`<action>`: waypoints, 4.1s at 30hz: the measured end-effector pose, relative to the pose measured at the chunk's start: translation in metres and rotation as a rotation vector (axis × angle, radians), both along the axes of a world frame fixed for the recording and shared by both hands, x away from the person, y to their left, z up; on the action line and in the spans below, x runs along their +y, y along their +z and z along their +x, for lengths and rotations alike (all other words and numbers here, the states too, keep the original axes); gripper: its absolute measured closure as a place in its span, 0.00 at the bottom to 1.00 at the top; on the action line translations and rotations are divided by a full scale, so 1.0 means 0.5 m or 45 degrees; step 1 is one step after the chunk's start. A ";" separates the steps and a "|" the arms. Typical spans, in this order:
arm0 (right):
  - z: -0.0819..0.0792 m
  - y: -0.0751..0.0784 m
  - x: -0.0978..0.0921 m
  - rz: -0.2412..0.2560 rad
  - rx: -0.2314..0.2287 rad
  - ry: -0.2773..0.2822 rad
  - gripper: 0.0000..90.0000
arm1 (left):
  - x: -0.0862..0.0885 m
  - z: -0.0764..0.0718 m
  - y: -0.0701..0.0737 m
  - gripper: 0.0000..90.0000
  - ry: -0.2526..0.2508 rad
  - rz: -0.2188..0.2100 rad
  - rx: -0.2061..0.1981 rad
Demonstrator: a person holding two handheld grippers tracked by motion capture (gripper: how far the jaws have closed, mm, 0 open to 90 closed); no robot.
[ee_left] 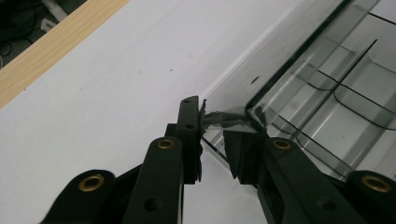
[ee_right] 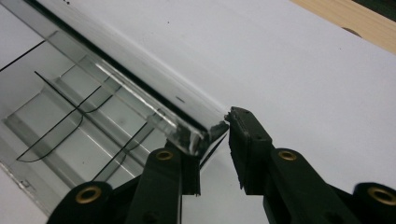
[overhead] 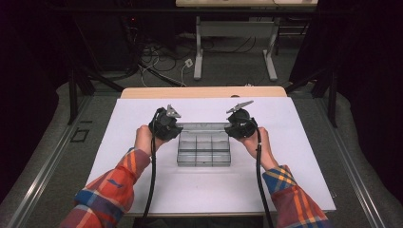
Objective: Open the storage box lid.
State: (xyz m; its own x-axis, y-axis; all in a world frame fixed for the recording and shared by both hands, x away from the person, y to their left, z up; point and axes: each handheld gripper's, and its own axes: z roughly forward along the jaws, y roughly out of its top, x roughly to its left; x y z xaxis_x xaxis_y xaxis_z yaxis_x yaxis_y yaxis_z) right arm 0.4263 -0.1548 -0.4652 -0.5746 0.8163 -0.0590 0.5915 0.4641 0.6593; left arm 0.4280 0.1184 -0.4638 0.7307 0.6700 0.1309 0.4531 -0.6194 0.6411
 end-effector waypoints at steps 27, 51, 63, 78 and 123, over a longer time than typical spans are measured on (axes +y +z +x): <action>0.036 -0.006 0.007 -0.008 -0.002 -0.061 0.85 | -0.009 0.032 0.000 0.83 0.050 0.014 -0.015; 0.058 -0.034 0.008 0.003 0.041 -0.113 0.85 | -0.017 0.059 -0.036 0.81 0.103 0.044 0.010; 0.064 -0.040 0.011 -0.008 0.028 -0.118 0.85 | -0.022 0.065 -0.045 0.81 0.122 0.065 0.005; 0.064 -0.044 0.008 -0.009 0.037 -0.117 0.81 | -0.020 0.068 -0.054 0.63 0.157 0.067 0.022; -0.126 -0.071 -0.108 0.069 0.124 0.103 0.27 | 0.137 -0.145 -0.086 0.03 0.113 0.065 0.063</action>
